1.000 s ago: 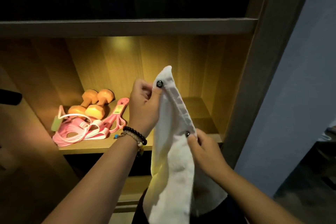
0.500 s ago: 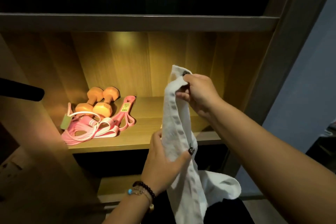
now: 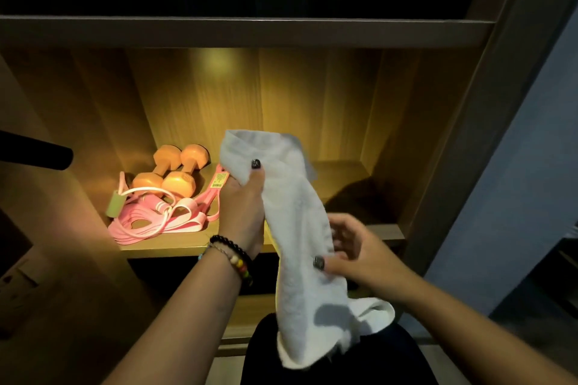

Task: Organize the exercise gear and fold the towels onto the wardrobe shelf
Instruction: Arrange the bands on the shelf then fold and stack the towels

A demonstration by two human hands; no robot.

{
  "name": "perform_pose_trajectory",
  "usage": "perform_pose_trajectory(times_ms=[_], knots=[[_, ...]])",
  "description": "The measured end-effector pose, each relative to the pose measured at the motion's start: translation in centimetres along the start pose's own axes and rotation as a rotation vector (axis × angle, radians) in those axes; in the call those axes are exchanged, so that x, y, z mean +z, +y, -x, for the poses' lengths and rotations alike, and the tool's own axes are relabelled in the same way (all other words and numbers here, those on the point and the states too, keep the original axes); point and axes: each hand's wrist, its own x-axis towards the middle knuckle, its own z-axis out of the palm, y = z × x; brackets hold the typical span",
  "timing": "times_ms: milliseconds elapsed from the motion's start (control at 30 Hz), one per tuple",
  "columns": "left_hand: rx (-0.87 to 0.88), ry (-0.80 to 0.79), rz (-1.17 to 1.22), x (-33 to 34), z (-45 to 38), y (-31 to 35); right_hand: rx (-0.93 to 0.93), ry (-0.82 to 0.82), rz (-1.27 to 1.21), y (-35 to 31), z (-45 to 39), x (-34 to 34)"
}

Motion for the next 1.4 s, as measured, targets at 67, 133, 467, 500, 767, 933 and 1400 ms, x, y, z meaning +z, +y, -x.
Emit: perform_pose_trajectory(times_ms=[67, 133, 467, 500, 767, 933, 1400], knots=[[0.006, 0.039, 0.025, 0.8, -0.7, 0.6, 0.084, -0.021, 0.213, 2.0, 0.9, -0.6], [0.008, 0.082, 0.066, 1.5, -1.4, 1.0, 0.116, 0.059, 0.364, 3.4, 1.1, -1.4], [0.105, -0.060, -0.483, 2.8, -0.5, -0.2, -0.272, 0.412, 0.178, -7.7, -3.0, -7.5], [0.198, -0.133, -0.614, 3.3, 0.2, -0.4, -0.297, 0.367, 0.244, -8.6, -3.3, -7.3], [0.159, -0.606, -0.474, 4.6, -0.4, -0.4, -0.364, 0.293, 0.213, -10.2, -3.1, -6.1], [0.106, -0.585, -0.403, 5.5, -0.6, -0.8, -0.329, 0.378, -0.006, -8.0, -2.1, -6.5], [0.155, -0.102, -0.457, 2.5, -3.0, 1.7, -0.160, 0.521, 0.207, -0.6, -5.6, -5.6]])
